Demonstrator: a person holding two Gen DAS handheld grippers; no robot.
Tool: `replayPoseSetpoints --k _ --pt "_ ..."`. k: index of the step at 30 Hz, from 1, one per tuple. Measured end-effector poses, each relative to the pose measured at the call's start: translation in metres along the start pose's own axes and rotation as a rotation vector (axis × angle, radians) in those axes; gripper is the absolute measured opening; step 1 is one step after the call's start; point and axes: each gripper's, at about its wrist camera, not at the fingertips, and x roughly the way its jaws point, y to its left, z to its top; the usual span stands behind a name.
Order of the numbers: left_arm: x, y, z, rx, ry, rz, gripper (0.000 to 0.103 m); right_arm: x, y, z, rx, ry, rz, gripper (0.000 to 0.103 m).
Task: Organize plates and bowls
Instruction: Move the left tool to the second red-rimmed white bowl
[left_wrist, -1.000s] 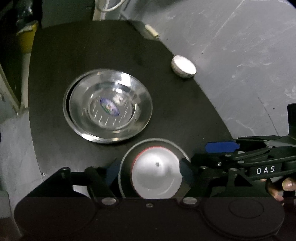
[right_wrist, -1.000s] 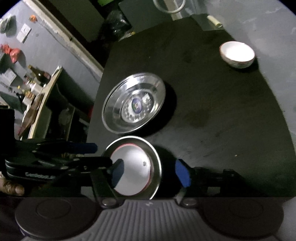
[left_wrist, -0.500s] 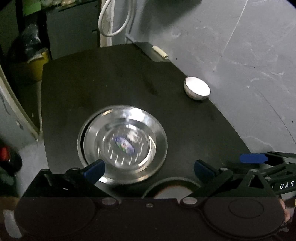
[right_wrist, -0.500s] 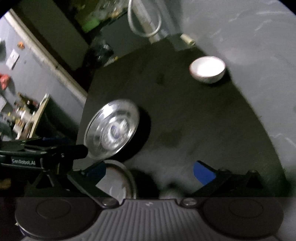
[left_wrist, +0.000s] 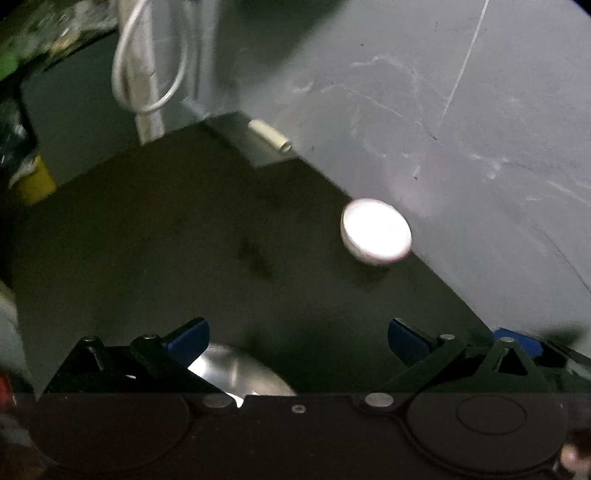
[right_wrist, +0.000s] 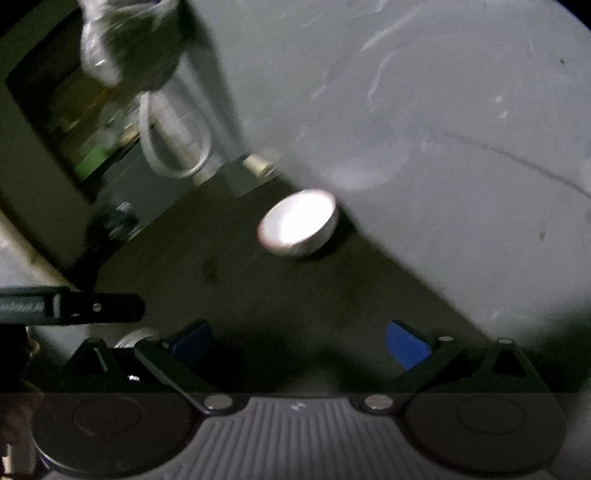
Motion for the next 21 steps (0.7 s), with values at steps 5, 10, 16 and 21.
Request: replayPoseSetpoints --k 5,10,16,21 --pt "0.048 -0.017 0.047 0.165 0.012 0.01 0.102 0.019 0.011 0.01 -0.01 -0.126 -0.069 0.103" --pt "0.097 -0.024 0.077 0.238 0.068 0.036 0.102 0.045 0.012 0.024 0.04 -0.151 -0.081 0.094" --pt "0.133 -0.024 0.088 0.257 0.095 0.013 0.102 0.075 0.01 0.038 0.072 -0.127 -0.103 0.084" --pt "0.143 -0.027 0.09 0.283 0.11 0.006 0.095 0.092 0.011 0.041 0.088 -0.102 -0.118 0.072"
